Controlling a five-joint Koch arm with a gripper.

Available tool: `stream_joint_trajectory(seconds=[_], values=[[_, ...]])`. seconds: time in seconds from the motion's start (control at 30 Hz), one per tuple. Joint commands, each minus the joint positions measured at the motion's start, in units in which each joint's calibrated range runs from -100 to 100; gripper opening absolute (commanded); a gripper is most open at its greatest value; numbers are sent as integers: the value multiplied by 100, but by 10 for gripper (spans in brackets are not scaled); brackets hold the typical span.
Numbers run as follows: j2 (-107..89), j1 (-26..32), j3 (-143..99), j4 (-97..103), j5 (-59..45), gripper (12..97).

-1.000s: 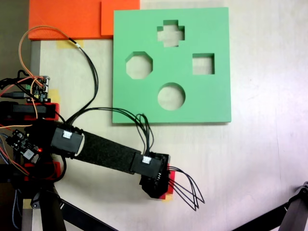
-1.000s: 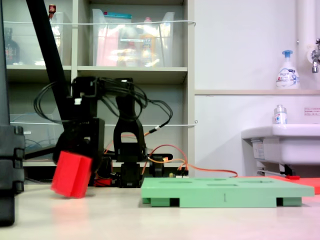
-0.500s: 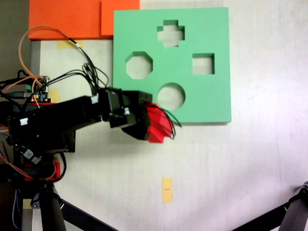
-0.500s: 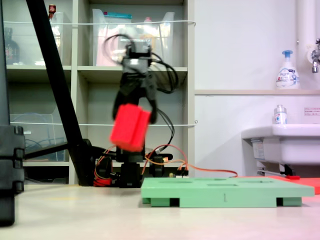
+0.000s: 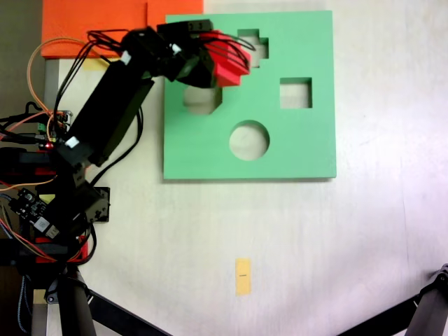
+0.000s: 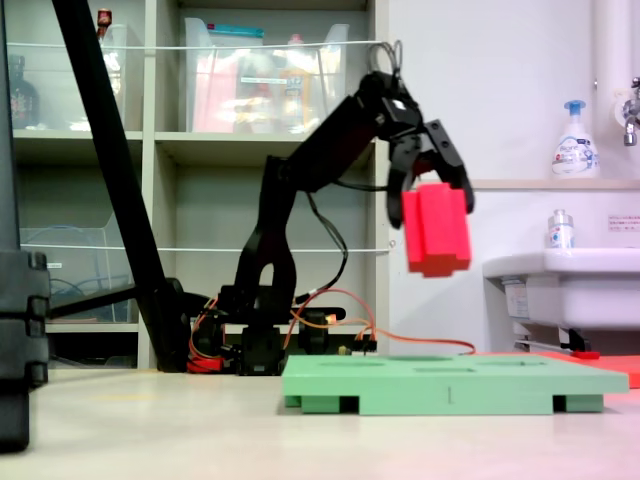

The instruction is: Put the cross columnar block into the corresponding hole

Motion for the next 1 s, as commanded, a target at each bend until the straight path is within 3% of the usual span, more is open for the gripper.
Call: stream_joint_trajectory(seconds=[0.0, 0.97], values=[[271, 63, 486, 313, 39, 424], [2785, 137, 1214, 920, 151, 425]])
